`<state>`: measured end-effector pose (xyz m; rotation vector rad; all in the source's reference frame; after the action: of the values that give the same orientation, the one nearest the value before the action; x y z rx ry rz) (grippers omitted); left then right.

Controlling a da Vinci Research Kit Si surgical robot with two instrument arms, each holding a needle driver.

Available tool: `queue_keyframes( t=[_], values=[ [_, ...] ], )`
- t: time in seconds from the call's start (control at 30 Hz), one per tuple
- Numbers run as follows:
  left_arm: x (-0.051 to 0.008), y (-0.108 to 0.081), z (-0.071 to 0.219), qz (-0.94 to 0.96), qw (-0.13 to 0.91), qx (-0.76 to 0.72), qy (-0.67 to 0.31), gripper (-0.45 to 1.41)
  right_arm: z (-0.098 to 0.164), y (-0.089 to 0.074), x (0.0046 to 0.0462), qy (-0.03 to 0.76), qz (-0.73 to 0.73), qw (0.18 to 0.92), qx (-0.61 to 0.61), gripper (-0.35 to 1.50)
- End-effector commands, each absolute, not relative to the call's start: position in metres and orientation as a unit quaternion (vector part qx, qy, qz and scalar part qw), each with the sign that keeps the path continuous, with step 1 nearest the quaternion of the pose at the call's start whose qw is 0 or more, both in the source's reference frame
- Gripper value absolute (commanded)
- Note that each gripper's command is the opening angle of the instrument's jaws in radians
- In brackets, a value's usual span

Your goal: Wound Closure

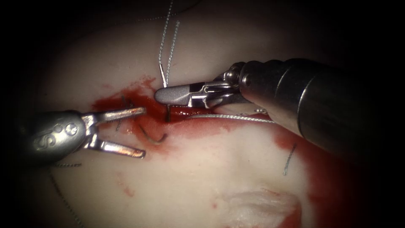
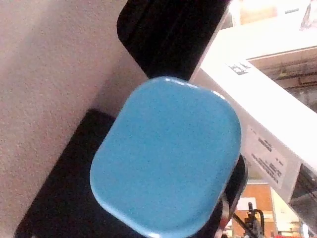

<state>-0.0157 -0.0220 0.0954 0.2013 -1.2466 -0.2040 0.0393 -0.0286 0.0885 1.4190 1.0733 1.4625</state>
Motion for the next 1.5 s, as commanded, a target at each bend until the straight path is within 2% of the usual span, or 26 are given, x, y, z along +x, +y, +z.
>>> queue_keyframes(
  t=[0.03, 0.07, 0.13, 0.23, 0.37, 0.47, 0.5, 0.53, 0.57, 0.73, 0.8, 0.83, 0.9, 1.0, 1.27, 1.5],
  values=[
    [-0.0163, -0.0210, 0.0951, -0.092, 0.800, 0.091, -0.586, 0.64, 0.0886, -0.0275, 0.0401, 0.432, 0.576, 0.403, 0.565, -0.35],
    [-0.0163, -0.0211, 0.0951, -0.094, 0.797, 0.093, -0.589, 0.73, 0.0886, -0.0274, 0.0401, 0.433, 0.576, 0.402, 0.565, -0.35],
    [-0.0163, -0.0211, 0.0951, -0.097, 0.795, 0.098, -0.591, 0.74, 0.0887, -0.0273, 0.0401, 0.434, 0.575, 0.401, 0.566, -0.35],
    [-0.0169, -0.0211, 0.0952, -0.103, 0.784, 0.103, -0.604, 0.59, 0.0886, -0.0274, 0.0403, 0.434, 0.576, 0.401, 0.565, -0.35],
    [-0.0183, -0.0214, 0.0958, -0.089, 0.777, 0.116, -0.612, 0.54, 0.0885, -0.0274, 0.0405, 0.435, 0.575, 0.399, 0.566, -0.35],
    [-0.0194, -0.0218, 0.0968, -0.079, 0.774, 0.122, -0.617, 0.27, 0.0884, -0.0274, 0.0405, 0.437, 0.574, 0.397, 0.568, -0.35],
    [-0.0198, -0.0219, 0.0972, -0.085, 0.769, 0.143, -0.617, -0.10, 0.0884, -0.0274, 0.0405, 0.437, 0.574, 0.396, 0.568, -0.35],
    [-0.0199, -0.0219, 0.0974, -0.085, 0.768, 0.150, -0.617, -0.33, 0.0883, -0.0274, 0.0405, 0.438, 0.574, 0.395, 0.568, -0.35],
    [-0.0200, -0.0219, 0.0975, -0.099, 0.763, 0.172, -0.615, -0.45, 0.0883, -0.0273, 0.0405, 0.439, 0.573, 0.394, 0.569, -0.35],
    [-0.0195, -0.0215, 0.0978, -0.182, 0.749, 0.275, -0.574, -0.45, 0.0881, -0.0269, 0.0406, 0.457, 0.563, 0.392, 0.566, -0.35],
    [-0.0194, -0.0215, 0.0977, -0.223, 0.735, 0.311, -0.559, -0.45, 0.0880, -0.0267, 0.0406, 0.495, 0.535, 0.428, 0.535, 0.02],
    [-0.0193, -0.0214, 0.0975, -0.246, 0.725, 0.335, -0.549, -0.45, 0.0880, -0.0266, 0.0405, 0.541, 0.495, 0.473, 0.489, 0.47],
    [-0.0194, -0.0213, 0.0973, -0.260, 0.711, 0.349, -0.553, -0.45, 0.0882, -0.0266, 0.0404, 0.573, 0.456, 0.520, 0.439, 0.93],
    [-0.0193, -0.0211, 0.0970, -0.283, 0.687, 0.369, -0.559, -0.45, 0.0883, -0.0263, 0.0403, 0.584, 0.422, 0.576, 0.387, 1.21],
    [-0.0192, -0.0196, 0.0957, -0.385, 0.594, 0.440, -0.553, -0.45, 0.0875, -0.0246, 0.0390, 0.635, 0.332, 0.634, 0.292, 1.29],
    [-0.0189, -0.0182, 0.0947, -0.482, 0.479, 0.521, -0.517, -0.45, 0.0864, -0.0227, 0.0374, 0.646, 0.322, 0.640, 0.262, 1.28]
  ],
)
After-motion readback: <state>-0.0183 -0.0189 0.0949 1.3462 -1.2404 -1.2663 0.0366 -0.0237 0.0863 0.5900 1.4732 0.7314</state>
